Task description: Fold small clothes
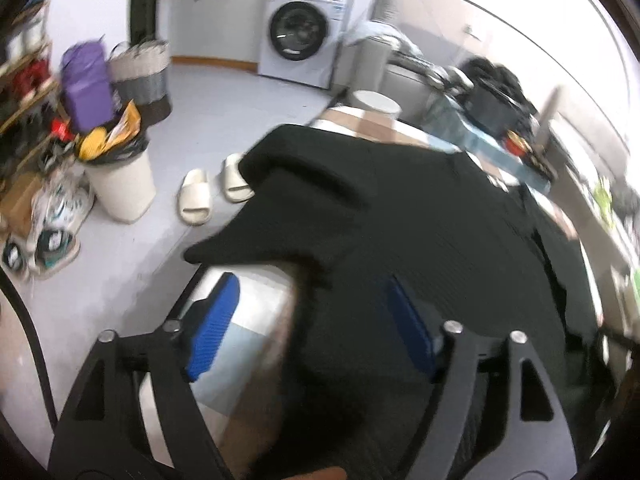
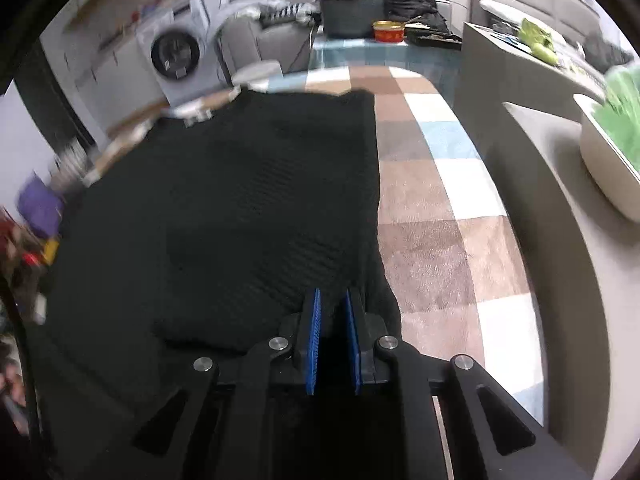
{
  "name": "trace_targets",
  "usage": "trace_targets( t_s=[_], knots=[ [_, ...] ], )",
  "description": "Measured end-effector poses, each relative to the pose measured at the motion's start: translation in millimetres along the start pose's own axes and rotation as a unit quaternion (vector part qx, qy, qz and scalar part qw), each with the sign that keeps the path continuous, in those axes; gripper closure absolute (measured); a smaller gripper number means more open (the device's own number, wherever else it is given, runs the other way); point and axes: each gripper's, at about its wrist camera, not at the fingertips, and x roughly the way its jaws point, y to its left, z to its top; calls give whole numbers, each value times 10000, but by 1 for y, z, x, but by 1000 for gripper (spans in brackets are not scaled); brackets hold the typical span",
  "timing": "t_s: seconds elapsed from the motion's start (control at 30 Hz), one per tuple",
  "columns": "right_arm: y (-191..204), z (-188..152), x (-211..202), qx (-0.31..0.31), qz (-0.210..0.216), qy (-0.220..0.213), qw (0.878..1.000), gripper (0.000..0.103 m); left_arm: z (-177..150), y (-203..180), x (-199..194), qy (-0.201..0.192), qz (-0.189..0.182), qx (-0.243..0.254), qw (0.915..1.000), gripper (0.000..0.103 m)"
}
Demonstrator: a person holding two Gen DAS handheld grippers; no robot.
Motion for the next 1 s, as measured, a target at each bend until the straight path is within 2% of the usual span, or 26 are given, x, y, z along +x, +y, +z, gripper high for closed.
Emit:
trace_targets(
  t_s=[0.07, 0.17, 0.2, 0.3, 0.43, 0.5, 0.6, 0.63, 0.7, 0.77, 0.83, 0.93, 1.0],
  knots=[
    [2, -1, -8, -49, 80, -127, 9999, 79, 9, 19, 8, 54, 35, -387, 9992, 22],
    [4, -1, -14, -65, 258, -158, 9995, 77, 18, 48, 23, 230, -17, -1007, 9947, 22],
    [4, -2, -14, -59, 282, -168, 9994, 77, 20, 63, 29, 340, -96, -1354, 9902, 22],
    [11, -7, -18, -21, 367, -190, 9991, 77, 22, 90, 43, 489, -339, -1917, 9797, 29],
    [14, -12, -25, -41, 412, -207, 9989, 77, 22, 113, 60, 656, -343, -2295, 9705, 30],
    [14, -13, -25, -36, 439, -207, 9988, 77, 21, 119, 70, 707, -371, -2345, 9688, 30],
    [12, -12, -23, 6, 452, -208, 9988, 77, 19, 121, 86, 880, -339, -2327, 9680, 39],
    [11, -12, -25, 20, 450, -224, 9987, 77, 18, 122, 92, 912, -342, -2333, 9675, 48],
    [10, -13, -26, 66, 456, -256, 9986, 77, 18, 122, 97, 840, -347, -2396, 9666, 59],
    [8, -14, -26, 108, 441, -261, 9986, 77, 23, 118, 96, 649, -302, -2319, 9701, 85],
    [7, -14, -26, 121, 446, -262, 9986, 77, 30, 109, 89, 441, -112, -2096, 9767, 99],
    [5, -16, -29, 141, 451, -305, 9984, 77, 45, 89, 68, -68, -2, -1696, 9855, 99],
    [4, -16, -30, 138, 454, -310, 9984, 77, 57, 62, 50, -415, -25, -1195, 9920, 99]
  ],
)
